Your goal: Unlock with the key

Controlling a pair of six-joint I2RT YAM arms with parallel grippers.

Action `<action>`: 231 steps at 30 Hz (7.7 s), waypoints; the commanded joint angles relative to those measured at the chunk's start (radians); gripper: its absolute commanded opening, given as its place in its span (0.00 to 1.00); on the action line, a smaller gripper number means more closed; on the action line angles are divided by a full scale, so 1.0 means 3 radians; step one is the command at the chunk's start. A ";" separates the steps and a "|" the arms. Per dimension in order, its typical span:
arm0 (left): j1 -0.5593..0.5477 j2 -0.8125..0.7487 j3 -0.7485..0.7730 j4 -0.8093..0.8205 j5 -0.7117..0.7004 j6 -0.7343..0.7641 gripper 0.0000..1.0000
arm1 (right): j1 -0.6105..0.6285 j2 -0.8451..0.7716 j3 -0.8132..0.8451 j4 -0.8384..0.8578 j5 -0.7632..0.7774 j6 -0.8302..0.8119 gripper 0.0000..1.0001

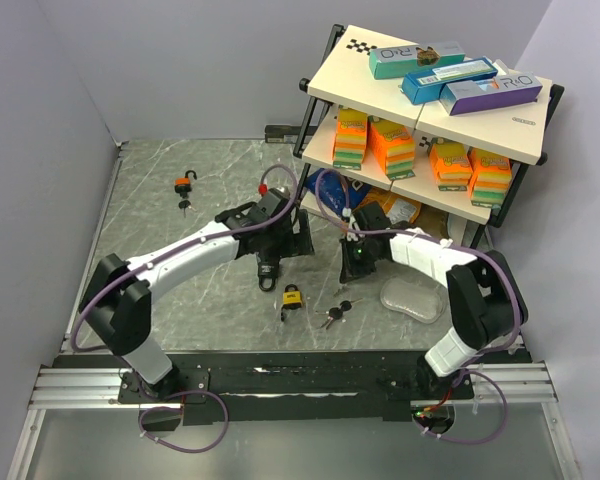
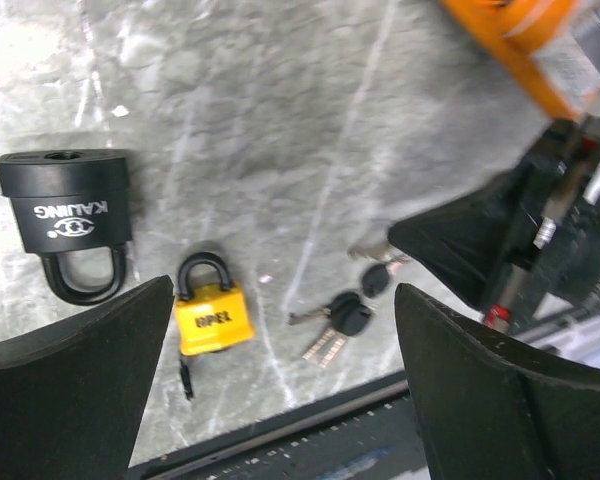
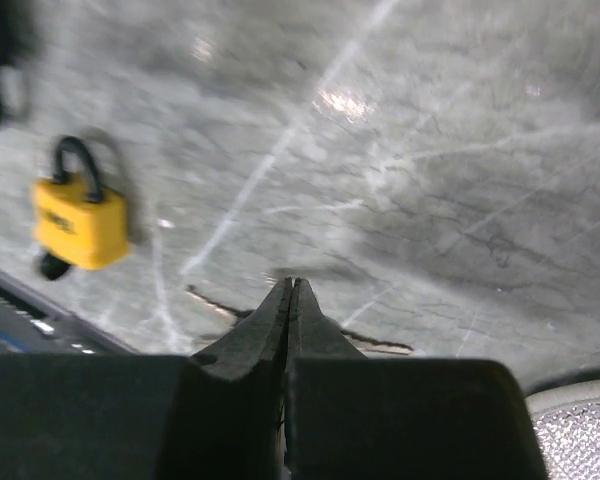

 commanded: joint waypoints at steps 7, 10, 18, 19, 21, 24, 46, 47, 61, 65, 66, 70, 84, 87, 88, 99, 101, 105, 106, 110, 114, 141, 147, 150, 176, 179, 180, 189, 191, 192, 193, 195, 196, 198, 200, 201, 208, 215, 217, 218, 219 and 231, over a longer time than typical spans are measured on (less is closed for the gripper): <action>0.0047 -0.0685 -0.0098 0.0902 0.0567 -0.0043 0.96 | -0.0090 -0.0489 0.0603 -0.0178 -0.0364 0.0314 0.00; 0.0068 -0.0859 -0.0190 0.1286 0.0812 -0.0012 0.96 | -0.0121 -0.0622 0.0843 -0.0249 -0.0456 0.0427 0.00; 0.0384 -0.0564 0.0310 0.0440 0.1057 -0.0911 0.99 | -0.0157 -0.0975 0.1386 -0.0306 -0.0462 0.0468 0.00; 0.0410 -0.0532 0.0301 0.0424 0.1139 -0.1129 0.99 | -0.0157 -0.1000 0.1427 -0.0281 -0.0461 0.0468 0.00; 0.0426 -0.0552 0.0194 0.0729 0.1338 -0.1361 0.99 | -0.0157 -0.1072 0.1442 -0.0214 -0.0507 0.0483 0.00; 0.0426 -0.0726 -0.0225 0.1499 0.1513 -0.1887 0.96 | -0.0157 -0.1148 0.1381 -0.0096 -0.0554 0.0544 0.00; 0.0180 -0.0696 -0.0968 0.2383 0.1738 -0.4000 0.97 | 0.0027 -0.1415 0.0906 0.0578 -0.0640 0.0366 0.00; 0.0175 -0.0665 -0.0952 0.2372 0.1743 -0.4010 0.97 | 0.0063 -0.1415 0.0905 0.0589 -0.0651 0.0356 0.00; 0.0165 -0.0808 -0.1239 0.2786 0.1426 -0.4404 0.89 | 0.0130 -0.1379 0.0905 0.0517 -0.0497 0.0304 0.00; 0.0160 -0.0645 -0.1132 0.2843 0.1605 -0.4236 0.87 | 0.0135 -0.1353 0.0972 0.0426 -0.0359 0.0391 0.00; 0.0160 -0.0614 -0.1121 0.2812 0.1626 -0.4205 0.87 | 0.0135 -0.1358 0.0982 0.0415 -0.0349 0.0396 0.00; 0.0160 -0.0695 -0.1218 0.2638 0.1565 -0.4220 0.87 | 0.0140 -0.1415 0.0957 0.0487 -0.0374 0.0386 0.00; 0.0144 -0.1140 -0.1591 0.2316 0.1206 -0.4905 0.98 | 0.0186 -0.1583 0.0721 0.0778 -0.0584 0.0340 0.00; 0.0144 -0.1059 -0.1525 0.2362 0.1273 -0.4895 0.98 | 0.0226 -0.1588 0.0686 0.0845 -0.0671 0.0330 0.00; 0.0139 -0.1038 -0.1495 0.2367 0.1303 -0.4900 0.98 | 0.0252 -0.1583 0.0686 0.0855 -0.0681 0.0305 0.00; 0.0093 -0.1002 -0.1346 0.2464 0.1191 -0.5156 0.97 | 0.0477 -0.1680 0.0512 0.0937 -0.0702 0.0100 0.00; 0.0078 -0.0997 -0.1341 0.2515 0.1212 -0.5197 0.96 | 0.0503 -0.1670 0.0491 0.0927 -0.0636 0.0028 0.00; 0.0027 -0.0982 -0.1382 0.2668 0.1212 -0.5309 0.93 | 0.0569 -0.1655 0.0440 0.0906 -0.0538 -0.0064 0.00; 0.0022 -0.0977 -0.1382 0.2694 0.1217 -0.5329 0.91 | 0.0574 -0.1665 0.0420 0.0911 -0.0508 -0.0084 0.00; 0.0006 -0.0972 -0.1372 0.2725 0.1207 -0.5340 0.86 | 0.0600 -0.1660 0.0404 0.0891 -0.0482 -0.0100 0.00; 0.0011 -0.1023 -0.1463 0.2771 0.1150 -0.5406 0.74 | 0.0610 -0.1680 0.0384 0.0875 -0.0507 -0.0100 0.00; 0.0098 -0.0931 -0.1341 0.2709 0.0977 -0.4647 0.01 | 0.0621 -0.1834 0.0251 0.0758 -0.0405 0.0008 0.00; 0.0201 -0.0925 -0.1213 0.3149 0.0639 -0.3485 0.01 | 0.0406 -0.1880 0.0241 0.0829 -0.0568 0.0299 0.48; 0.0226 -0.0941 -0.1055 0.3185 0.0583 -0.2913 0.01 | 0.0232 -0.1926 0.0190 0.0992 -0.0787 0.0529 0.68; 0.0185 -0.0941 -0.0845 0.3661 0.0997 -0.1582 0.01 | -0.0162 -0.1814 0.0185 0.1954 -0.1448 0.1450 0.66; 0.0160 -0.0910 -0.0840 0.3732 0.1033 -0.1607 0.01 | -0.0167 -0.1773 0.0184 0.2021 -0.1459 0.1506 0.63; 0.0155 -0.0900 -0.0855 0.3773 0.1048 -0.1617 0.01 | -0.0167 -0.1773 0.0174 0.2036 -0.1459 0.1516 0.60; 0.0104 -0.0890 -0.0860 0.3906 0.1089 -0.1648 0.01 | -0.0162 -0.1752 0.0118 0.2143 -0.1438 0.1618 0.44; 0.0088 -0.0880 -0.0855 0.3911 0.1099 -0.1648 0.01 | -0.0162 -0.1732 0.0113 0.2200 -0.1464 0.1674 0.40; 0.0078 -0.0880 -0.0875 0.3957 0.1104 -0.1648 0.01 | -0.0162 -0.1732 0.0123 0.2210 -0.1464 0.1710 0.39; 0.0073 -0.0880 -0.0886 0.3973 0.1099 -0.1653 0.01 | -0.0167 -0.1727 0.0118 0.2220 -0.1469 0.1731 0.38; 0.0063 -0.0890 -0.0916 0.3993 0.1079 -0.1663 0.01 | -0.0162 -0.1711 0.0123 0.2256 -0.1489 0.1787 0.34; 0.0063 -0.0890 -0.0927 0.4024 0.1079 -0.1669 0.01 | -0.0162 -0.1701 0.0123 0.2261 -0.1494 0.1797 0.33; 0.0042 -0.0895 -0.0947 0.4060 0.1074 -0.1669 0.01 | -0.0162 -0.1696 0.0118 0.2236 -0.1494 0.1818 0.29; 0.0037 -0.0885 -0.0937 0.4039 0.1089 -0.1638 0.01 | -0.0167 -0.1686 0.0113 0.2235 -0.1494 0.1838 0.26; 0.0027 -0.0875 -0.0907 0.4019 0.1094 -0.1623 0.01 | -0.0162 -0.1691 0.0103 0.2271 -0.1499 0.1874 0.25; -0.0055 -0.0839 -0.0763 0.3738 0.1074 -0.1311 0.01 | -0.0157 -0.1619 0.0118 0.2312 -0.1520 0.2038 0.03; -0.0101 -0.0849 -0.0600 0.3380 0.1023 -0.1030 0.07 | -0.0162 -0.1619 0.0082 0.2312 -0.1520 0.2068 0.00; -0.0101 -0.0864 -0.0549 0.3252 0.0992 -0.0948 0.23 | -0.0172 -0.1624 0.0087 0.2236 -0.1505 0.2002 0.00; -0.0101 -0.0874 -0.0523 0.3201 0.0921 -0.0917 0.33 | -0.0167 -0.1619 0.0092 0.2195 -0.1489 0.1936 0.00; -0.0101 -0.0880 -0.0497 0.3069 0.0870 -0.0871 0.56 | -0.0167 -0.1634 0.0098 0.2149 -0.1479 0.1900 0.00; 0.0006 -0.1084 -0.0221 0.2209 0.0348 -0.0457 0.87 | -0.0167 -0.1726 0.0139 0.1898 -0.1464 0.1624 0.00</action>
